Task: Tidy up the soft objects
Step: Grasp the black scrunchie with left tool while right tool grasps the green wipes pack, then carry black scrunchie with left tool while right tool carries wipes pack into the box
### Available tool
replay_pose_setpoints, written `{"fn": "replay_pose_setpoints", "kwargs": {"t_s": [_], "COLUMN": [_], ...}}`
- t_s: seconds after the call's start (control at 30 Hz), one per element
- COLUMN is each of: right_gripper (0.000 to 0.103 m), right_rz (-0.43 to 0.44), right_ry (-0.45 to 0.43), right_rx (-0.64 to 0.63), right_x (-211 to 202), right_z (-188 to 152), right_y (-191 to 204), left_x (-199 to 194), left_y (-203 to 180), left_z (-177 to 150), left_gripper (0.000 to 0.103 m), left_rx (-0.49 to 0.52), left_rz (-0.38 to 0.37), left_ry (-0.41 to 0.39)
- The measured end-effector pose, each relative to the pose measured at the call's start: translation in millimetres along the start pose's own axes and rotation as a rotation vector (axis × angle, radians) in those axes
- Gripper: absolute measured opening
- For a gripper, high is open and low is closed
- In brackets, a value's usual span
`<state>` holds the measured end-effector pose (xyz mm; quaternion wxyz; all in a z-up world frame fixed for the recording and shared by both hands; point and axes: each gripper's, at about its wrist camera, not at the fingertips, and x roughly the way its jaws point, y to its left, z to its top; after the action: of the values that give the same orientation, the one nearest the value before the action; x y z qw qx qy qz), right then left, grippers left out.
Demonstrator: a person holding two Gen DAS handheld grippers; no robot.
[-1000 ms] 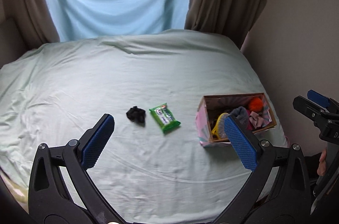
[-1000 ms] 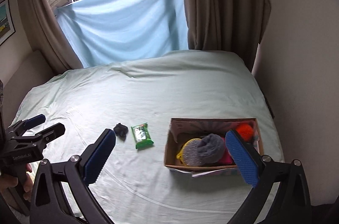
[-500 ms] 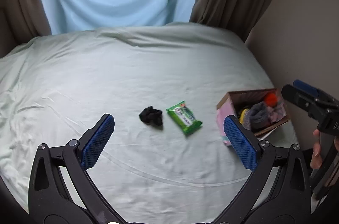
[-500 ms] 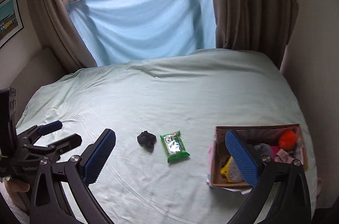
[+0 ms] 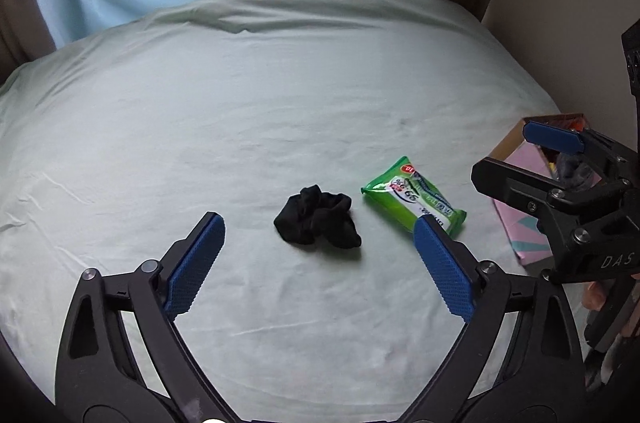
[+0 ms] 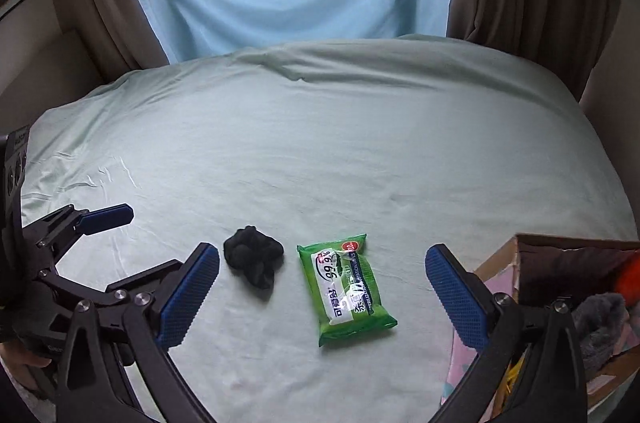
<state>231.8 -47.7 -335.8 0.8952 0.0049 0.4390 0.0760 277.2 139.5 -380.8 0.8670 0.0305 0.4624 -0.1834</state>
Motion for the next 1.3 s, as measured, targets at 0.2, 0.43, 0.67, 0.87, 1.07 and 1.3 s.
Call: {"fn": "replay_pose_setpoints", "kwargs": {"t_s": [0.2,0.43,0.67,0.87,1.07,1.3], "right_gripper": [0.093,0.086,0.065,0.047,0.037,0.037], "right_rz": [0.001,0.007,0.056,0.028,0.035,0.051], "right_ry": [0.067,0.1,0.165,0.165,0.152,0.098], "right_rx": [0.013,0.022,-0.028,-0.099,-0.107,-0.077], "right_x": [58,91,118,120,110,69], "right_z": [-16,-32,-45,-44,-40,-28], "right_y": [-18,-32,-24,-12,-9,-4], "left_x": [59,101,118,115,108,60], "left_y": [0,-1,-4,-8,-16,-28], "left_z": [-10,-17,-26,-23,-18,-4], "left_gripper": [0.091,0.083,0.068,0.027,0.017,0.017], "left_rx": [0.034,0.075,0.111,0.153,0.161,0.152], "left_rz": [-0.005,0.029,0.028,0.042,0.038,0.037], "left_ry": [0.023,0.042,0.073,0.077,0.082,0.03]}}
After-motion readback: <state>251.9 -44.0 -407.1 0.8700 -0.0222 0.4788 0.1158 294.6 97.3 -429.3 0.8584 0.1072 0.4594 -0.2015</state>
